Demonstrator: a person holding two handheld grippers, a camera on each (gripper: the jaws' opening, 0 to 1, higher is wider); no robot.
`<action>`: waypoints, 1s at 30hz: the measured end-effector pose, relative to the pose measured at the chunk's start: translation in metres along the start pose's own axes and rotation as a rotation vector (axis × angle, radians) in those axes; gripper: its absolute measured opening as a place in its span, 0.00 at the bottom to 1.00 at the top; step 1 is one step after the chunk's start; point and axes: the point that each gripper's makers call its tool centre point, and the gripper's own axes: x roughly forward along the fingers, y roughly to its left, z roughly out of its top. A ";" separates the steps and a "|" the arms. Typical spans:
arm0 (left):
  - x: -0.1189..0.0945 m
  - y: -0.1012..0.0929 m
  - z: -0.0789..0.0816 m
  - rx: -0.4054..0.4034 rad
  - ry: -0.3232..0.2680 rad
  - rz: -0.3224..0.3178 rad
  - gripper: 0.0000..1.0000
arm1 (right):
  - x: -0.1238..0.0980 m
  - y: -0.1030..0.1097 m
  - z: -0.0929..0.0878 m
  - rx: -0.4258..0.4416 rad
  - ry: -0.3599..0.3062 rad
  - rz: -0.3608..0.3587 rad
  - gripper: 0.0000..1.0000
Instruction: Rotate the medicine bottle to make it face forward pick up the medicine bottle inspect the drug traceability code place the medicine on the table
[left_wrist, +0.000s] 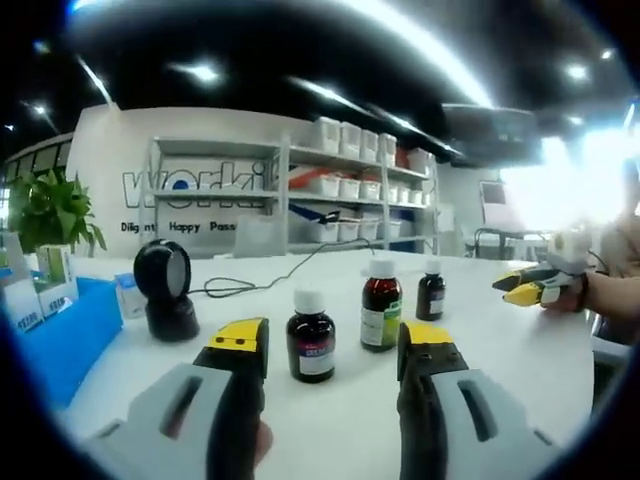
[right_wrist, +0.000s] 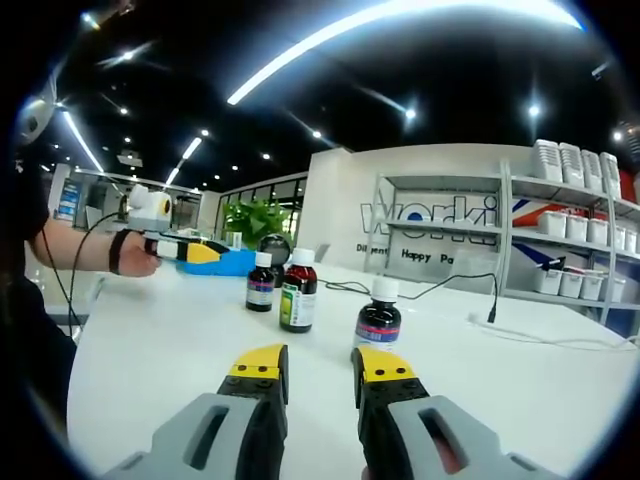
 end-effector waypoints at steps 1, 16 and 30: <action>-0.002 0.002 0.000 -0.019 -0.005 0.001 0.43 | 0.000 0.000 0.000 0.001 0.000 0.000 0.22; -0.025 -0.009 -0.022 -0.008 0.012 -0.027 0.43 | -0.001 0.002 0.004 0.004 -0.017 0.012 0.23; -0.033 -0.016 -0.028 0.020 0.001 -0.055 0.42 | 0.000 0.001 0.003 0.020 -0.008 0.007 0.23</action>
